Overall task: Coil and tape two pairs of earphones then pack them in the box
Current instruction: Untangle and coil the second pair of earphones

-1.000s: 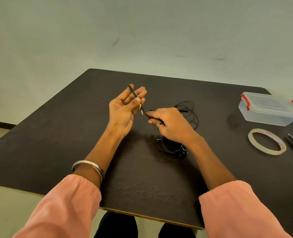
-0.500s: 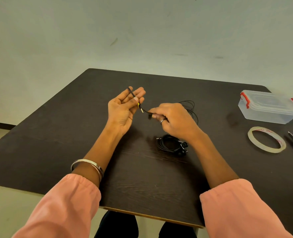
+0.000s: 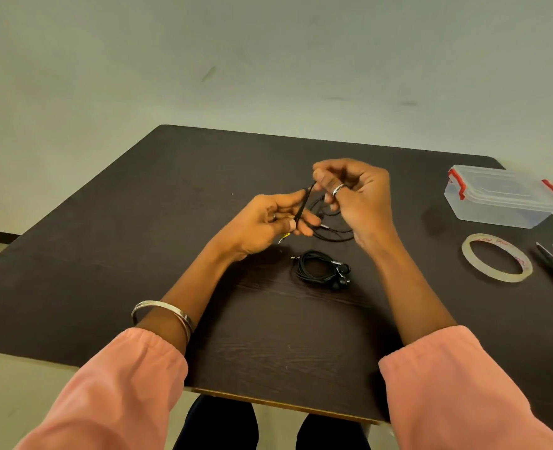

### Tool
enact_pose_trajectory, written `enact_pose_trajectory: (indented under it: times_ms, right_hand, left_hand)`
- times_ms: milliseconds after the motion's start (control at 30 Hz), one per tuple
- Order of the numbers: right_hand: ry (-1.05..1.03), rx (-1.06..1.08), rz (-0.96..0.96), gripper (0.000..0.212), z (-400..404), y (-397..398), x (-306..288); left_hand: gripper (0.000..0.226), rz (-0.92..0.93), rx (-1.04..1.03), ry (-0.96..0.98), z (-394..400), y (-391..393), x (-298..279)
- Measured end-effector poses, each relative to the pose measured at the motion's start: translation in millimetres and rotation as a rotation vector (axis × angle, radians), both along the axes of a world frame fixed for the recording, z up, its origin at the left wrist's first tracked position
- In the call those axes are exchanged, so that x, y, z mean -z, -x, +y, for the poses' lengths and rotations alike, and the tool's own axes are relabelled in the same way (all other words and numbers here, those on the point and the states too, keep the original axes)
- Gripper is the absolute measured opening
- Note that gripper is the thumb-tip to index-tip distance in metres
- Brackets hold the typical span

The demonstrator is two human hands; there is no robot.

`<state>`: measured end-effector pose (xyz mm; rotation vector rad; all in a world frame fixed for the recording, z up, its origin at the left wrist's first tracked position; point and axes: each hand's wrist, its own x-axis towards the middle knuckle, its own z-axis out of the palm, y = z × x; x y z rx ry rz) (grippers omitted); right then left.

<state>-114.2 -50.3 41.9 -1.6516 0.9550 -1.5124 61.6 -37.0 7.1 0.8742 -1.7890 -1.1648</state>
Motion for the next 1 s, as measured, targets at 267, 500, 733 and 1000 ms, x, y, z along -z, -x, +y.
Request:
enact_pose_trajectory:
  times_ms: [267,500,733,1000]
  right_hand:
    - [-0.048,0.175,-0.141,0.008,-15,12,10]
    - [0.076,0.186,0.238,0.011,-17,9,20]
    - [0.315,-0.065,0.992,0.020,0,-20,15]
    - [0.417,-0.138,1.085,0.025,14,-34,10]
  left_hand:
    - [0.047,0.207,0.139,-0.134,0,1,0]
    - [0.035,0.674,0.117,-0.223,-2,-3,-4]
    - [0.031,1.039,-0.206,-0.323,-13,-18,-9]
    - [0.014,0.926,-0.552,-0.307,-17,-24,-6]
